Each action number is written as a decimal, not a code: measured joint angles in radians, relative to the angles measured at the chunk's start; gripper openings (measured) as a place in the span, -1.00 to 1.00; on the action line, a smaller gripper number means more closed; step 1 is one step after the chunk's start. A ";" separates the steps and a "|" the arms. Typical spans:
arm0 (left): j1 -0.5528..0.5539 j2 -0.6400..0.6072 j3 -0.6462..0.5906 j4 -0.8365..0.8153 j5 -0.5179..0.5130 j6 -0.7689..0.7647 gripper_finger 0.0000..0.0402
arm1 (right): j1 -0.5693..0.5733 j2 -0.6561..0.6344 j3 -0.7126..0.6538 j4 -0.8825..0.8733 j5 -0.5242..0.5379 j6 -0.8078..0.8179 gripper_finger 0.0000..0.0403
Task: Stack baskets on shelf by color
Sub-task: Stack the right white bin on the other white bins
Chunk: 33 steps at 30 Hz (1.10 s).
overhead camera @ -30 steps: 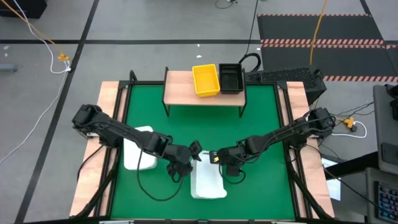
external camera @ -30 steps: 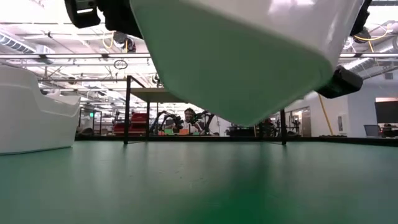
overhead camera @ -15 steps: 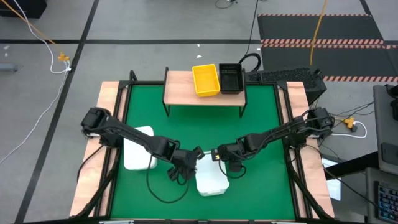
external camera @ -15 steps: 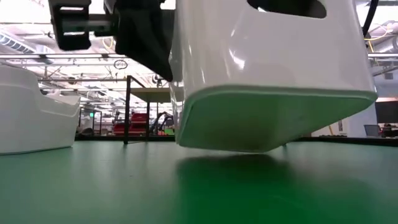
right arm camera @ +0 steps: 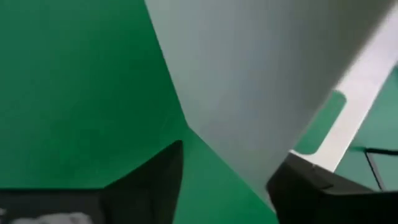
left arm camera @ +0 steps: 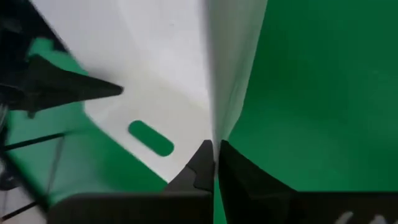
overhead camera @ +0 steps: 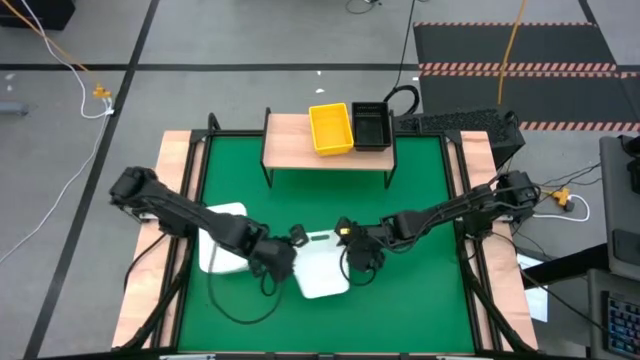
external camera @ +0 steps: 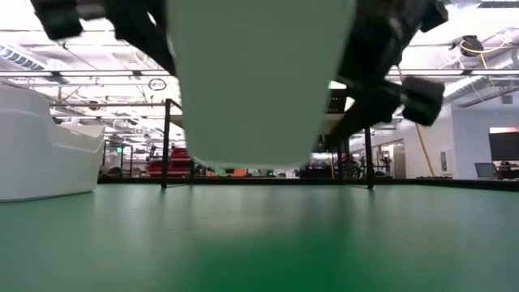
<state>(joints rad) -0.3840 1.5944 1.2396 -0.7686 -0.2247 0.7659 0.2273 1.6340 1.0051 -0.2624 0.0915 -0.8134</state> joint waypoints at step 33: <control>-0.106 0.031 0.000 -0.245 -0.262 0.011 -0.97 | 0.038 -0.043 -0.016 0.705 0.146 0.276 0.28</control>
<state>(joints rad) -0.4900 1.6252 1.2396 -1.0132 -0.4870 0.7768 0.2657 1.5910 0.9891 0.4426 0.2377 -0.5377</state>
